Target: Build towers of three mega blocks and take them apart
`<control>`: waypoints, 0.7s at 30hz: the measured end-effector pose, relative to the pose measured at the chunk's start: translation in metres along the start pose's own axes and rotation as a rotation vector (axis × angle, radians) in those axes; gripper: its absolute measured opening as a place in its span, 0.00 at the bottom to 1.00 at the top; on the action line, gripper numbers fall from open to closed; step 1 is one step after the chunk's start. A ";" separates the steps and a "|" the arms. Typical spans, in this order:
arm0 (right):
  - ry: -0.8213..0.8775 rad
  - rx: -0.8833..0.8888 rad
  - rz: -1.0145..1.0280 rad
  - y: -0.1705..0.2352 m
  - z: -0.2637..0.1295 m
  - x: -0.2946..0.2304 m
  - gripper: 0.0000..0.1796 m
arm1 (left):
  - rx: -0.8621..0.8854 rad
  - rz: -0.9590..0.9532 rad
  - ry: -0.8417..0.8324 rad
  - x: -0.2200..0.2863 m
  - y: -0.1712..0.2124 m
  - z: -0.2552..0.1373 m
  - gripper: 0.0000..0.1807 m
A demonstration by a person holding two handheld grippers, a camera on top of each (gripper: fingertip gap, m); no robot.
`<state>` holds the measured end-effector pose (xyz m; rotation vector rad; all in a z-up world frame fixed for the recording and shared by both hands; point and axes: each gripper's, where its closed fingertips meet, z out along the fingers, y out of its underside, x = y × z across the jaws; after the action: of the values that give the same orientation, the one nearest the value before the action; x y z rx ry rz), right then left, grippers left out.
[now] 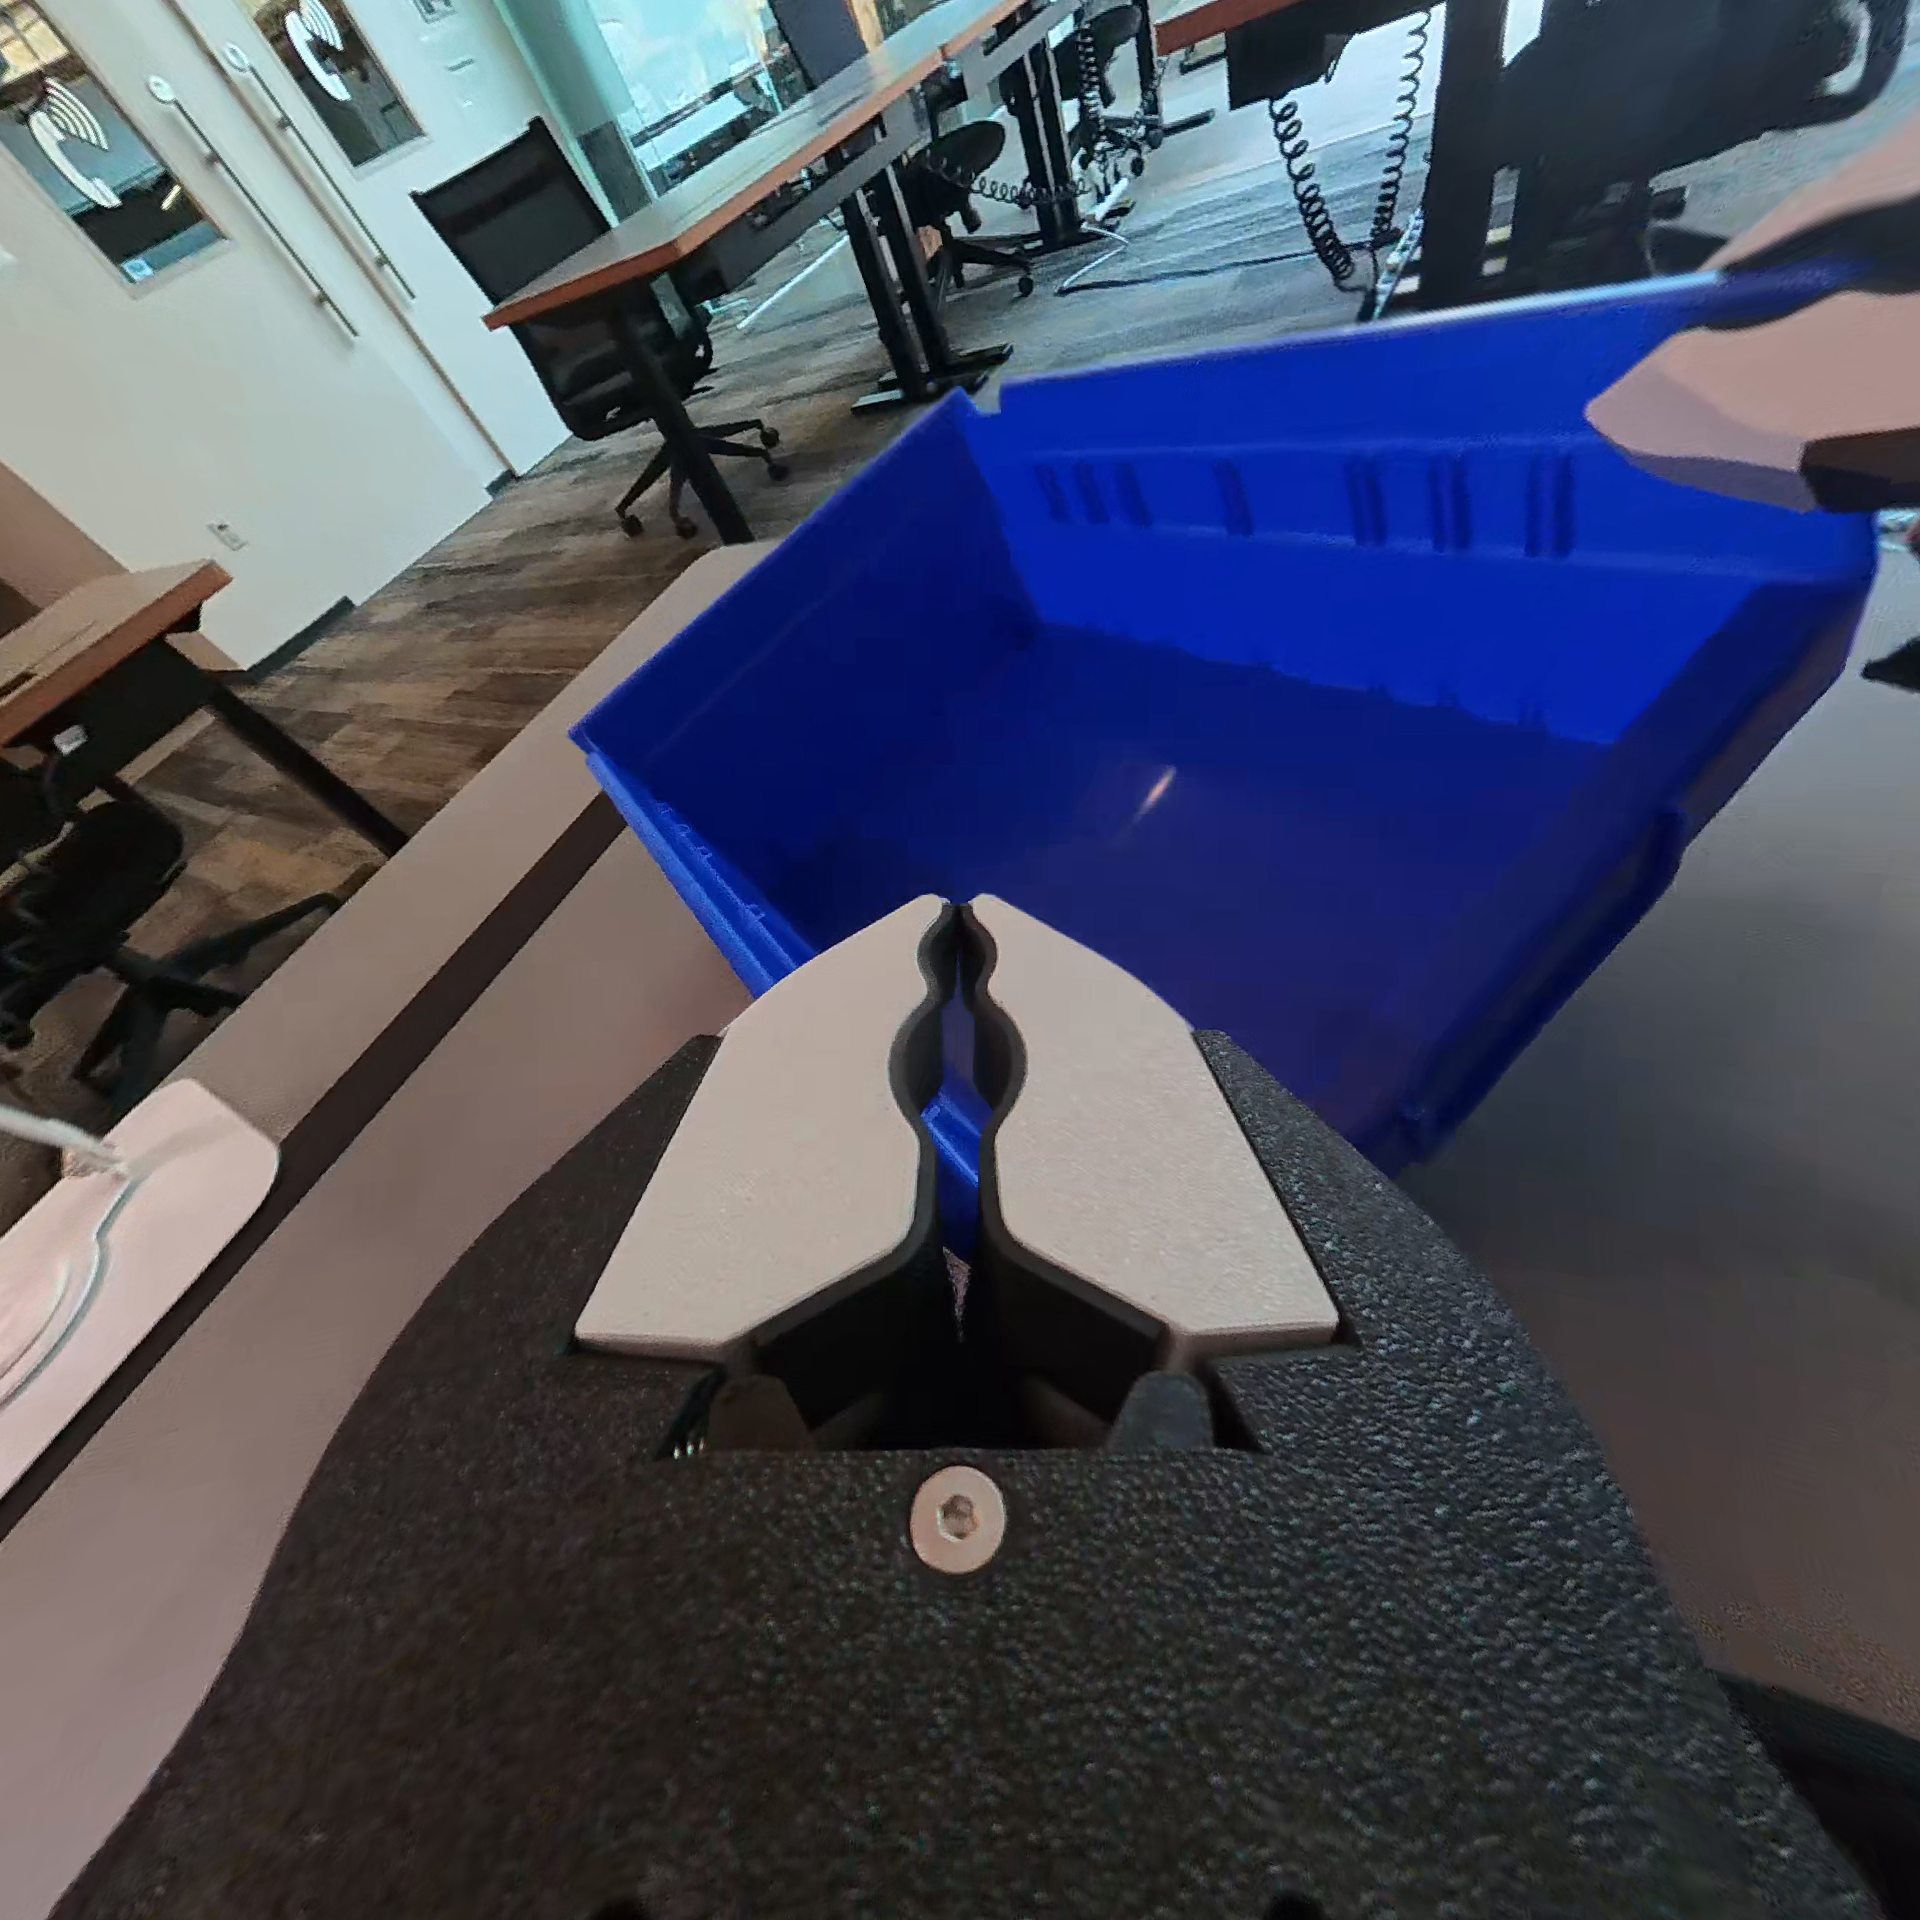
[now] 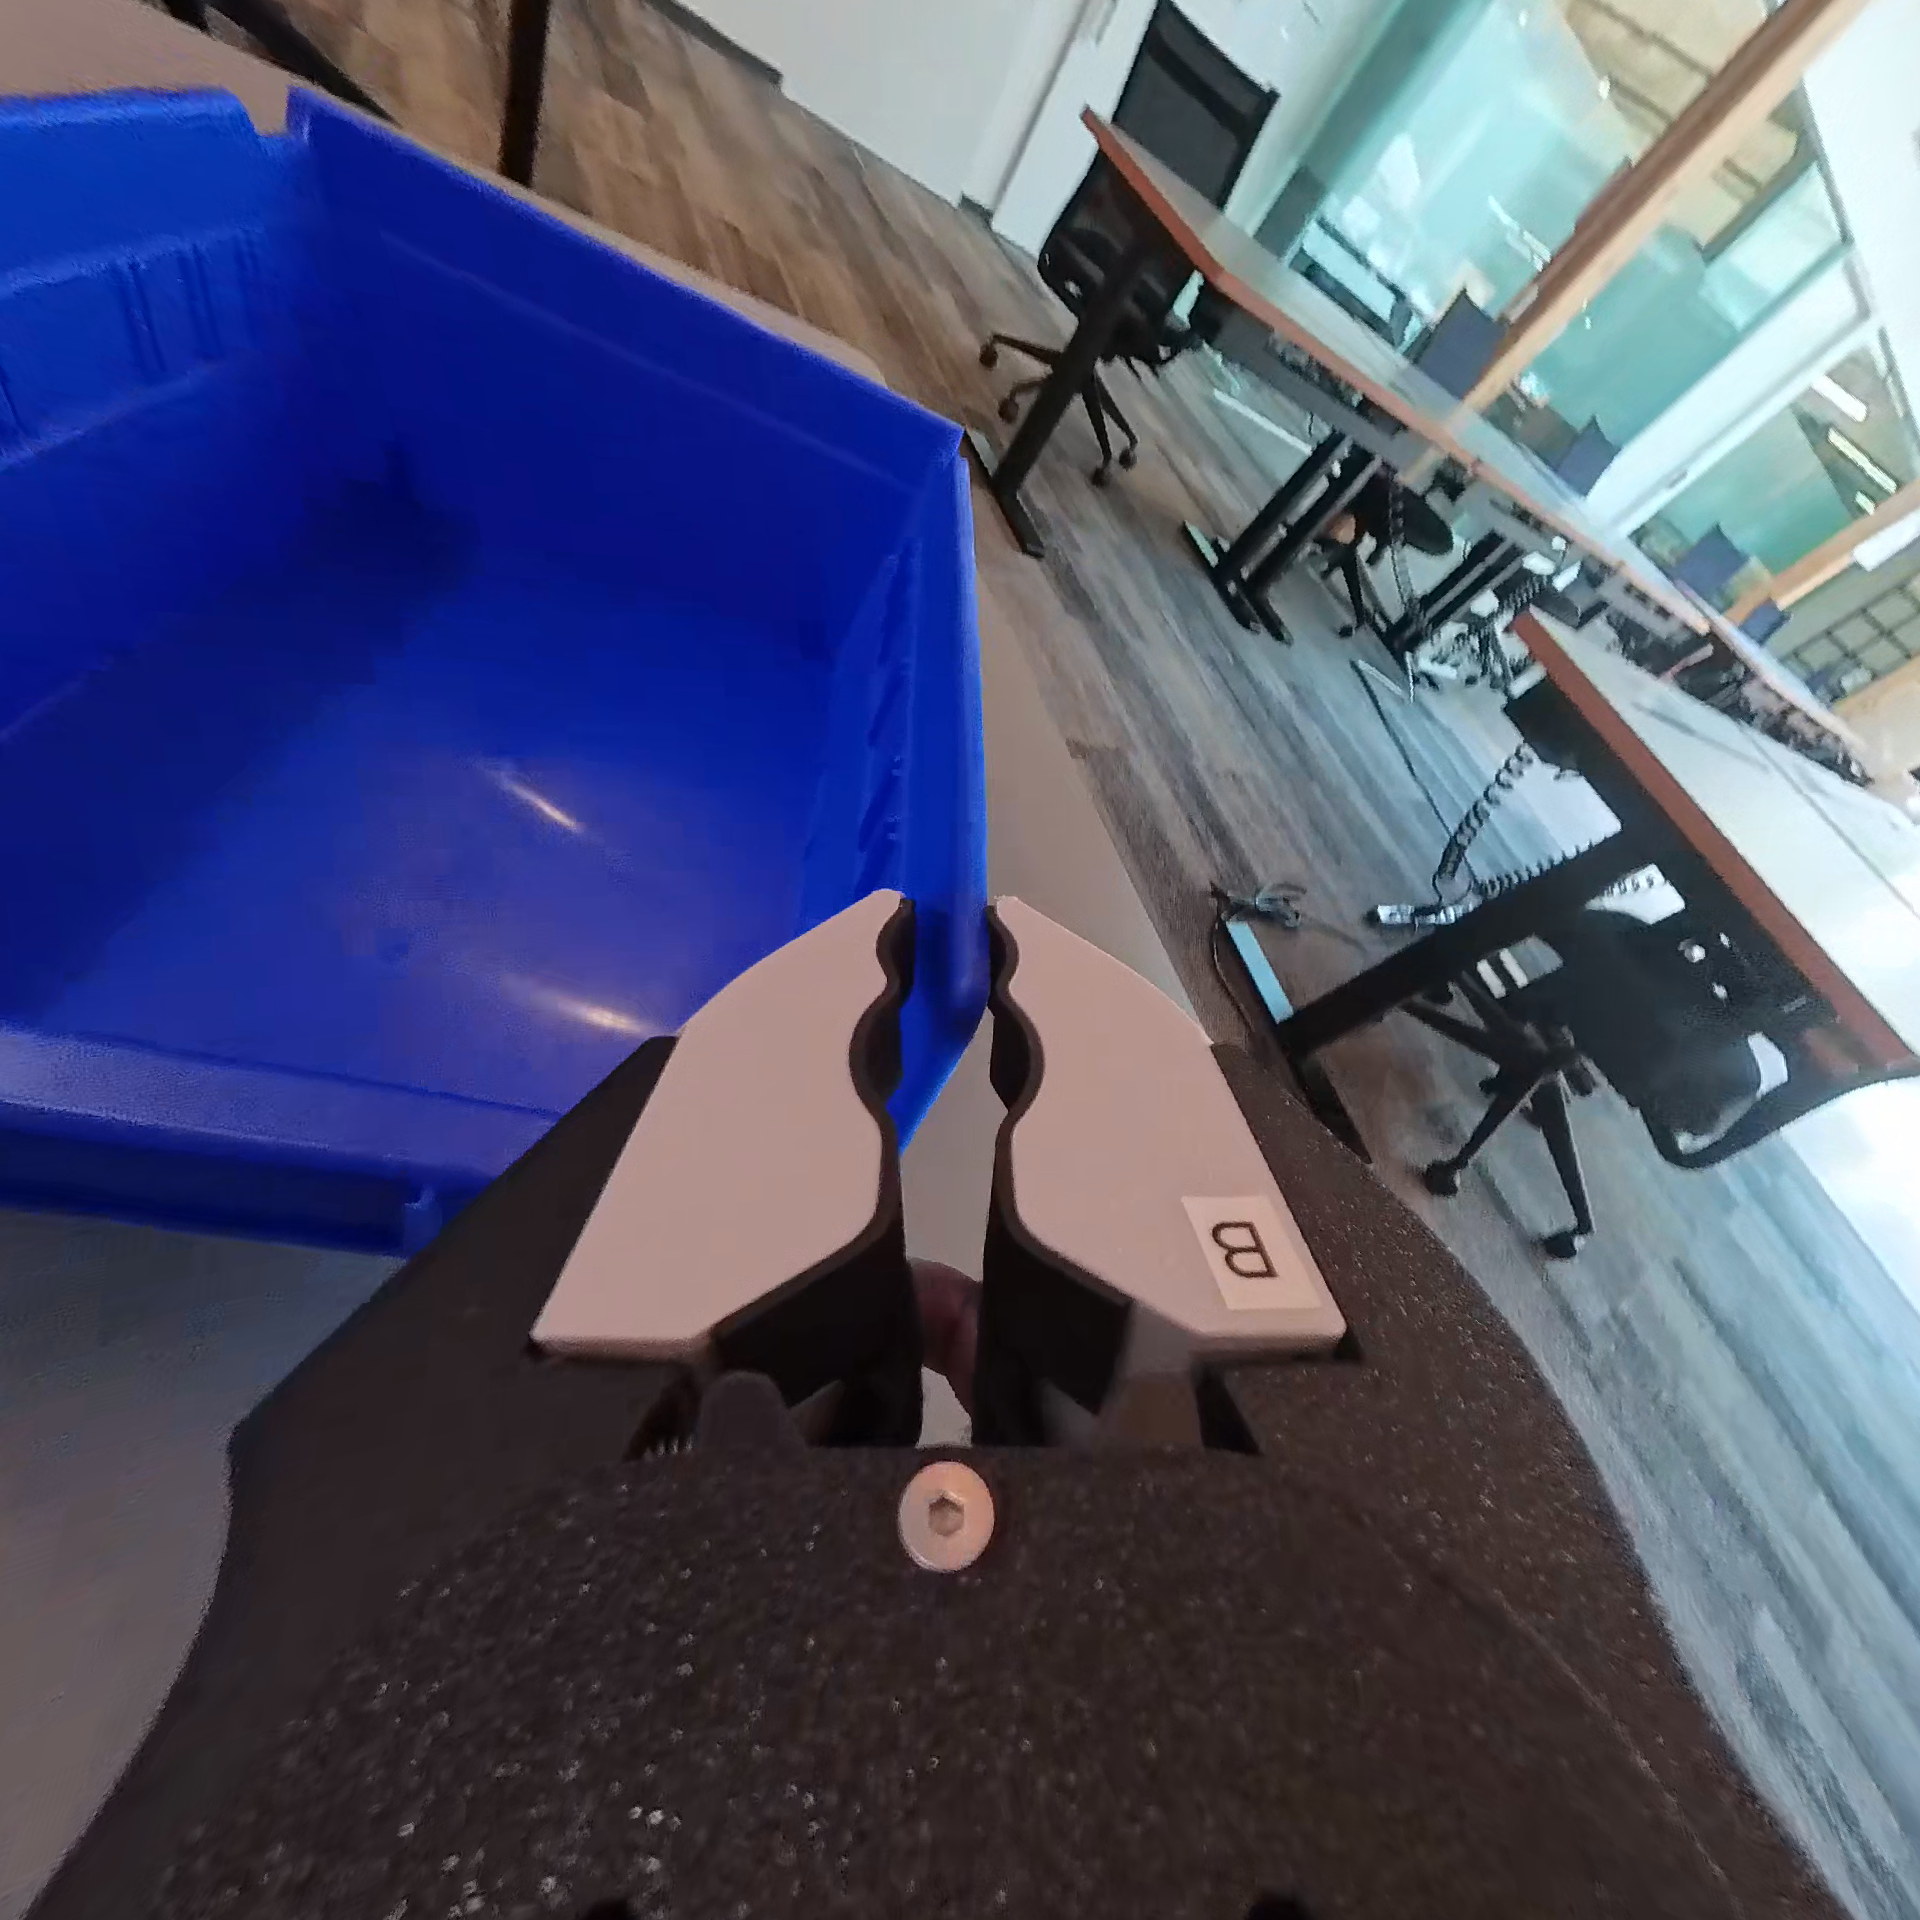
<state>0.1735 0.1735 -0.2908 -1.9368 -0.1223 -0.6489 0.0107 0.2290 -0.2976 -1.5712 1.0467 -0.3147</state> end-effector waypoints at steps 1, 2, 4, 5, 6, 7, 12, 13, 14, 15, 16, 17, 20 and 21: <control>0.009 -0.020 0.010 0.006 0.003 0.003 0.07 | 0.012 0.002 0.008 0.001 -0.004 0.005 0.00; 0.016 -0.037 0.024 0.011 0.005 0.005 0.07 | 0.022 0.000 0.016 0.002 -0.008 0.009 0.00; 0.018 -0.069 0.061 0.022 0.010 0.008 0.07 | 0.022 -0.013 0.045 0.006 -0.012 0.016 0.00; 0.020 -0.078 0.082 0.026 0.012 0.010 0.08 | 0.015 -0.024 0.068 0.010 -0.012 0.018 0.00; 0.021 -0.089 0.095 0.030 0.014 0.011 0.08 | 0.005 -0.037 0.090 0.013 -0.011 0.018 0.00; 0.037 -0.090 0.096 0.032 0.014 0.015 0.08 | 0.000 -0.043 0.091 0.014 -0.010 0.016 0.01; 0.053 0.036 0.178 0.012 0.004 0.029 0.28 | 0.018 -0.089 0.044 -0.001 -0.014 -0.030 0.12; 0.010 0.083 0.207 0.003 0.001 0.024 0.32 | 0.029 -0.129 0.058 -0.002 -0.015 -0.047 0.15; -0.037 0.143 0.230 -0.008 -0.003 0.019 0.36 | 0.045 -0.163 0.067 -0.005 -0.016 -0.068 0.19; -0.083 0.210 0.249 -0.020 -0.008 0.013 0.38 | 0.062 -0.186 0.060 -0.010 -0.016 -0.089 0.22; -0.136 0.275 0.264 -0.032 -0.014 0.005 0.40 | 0.070 -0.199 0.031 -0.017 -0.013 -0.113 0.24; -0.200 0.330 0.276 -0.043 -0.021 -0.006 0.42 | 0.075 -0.204 -0.015 -0.027 -0.009 -0.137 0.26; -0.448 0.462 0.283 -0.076 -0.045 -0.051 0.46 | 0.063 -0.213 -0.233 -0.068 0.014 -0.217 0.32; -0.527 0.487 0.282 -0.085 -0.054 -0.068 0.48 | 0.044 -0.221 -0.314 -0.083 0.025 -0.245 0.34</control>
<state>0.0643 0.1791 -0.2380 -1.5638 -0.2991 0.0899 -0.2180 0.1334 -0.2183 -1.6364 0.6226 -0.2287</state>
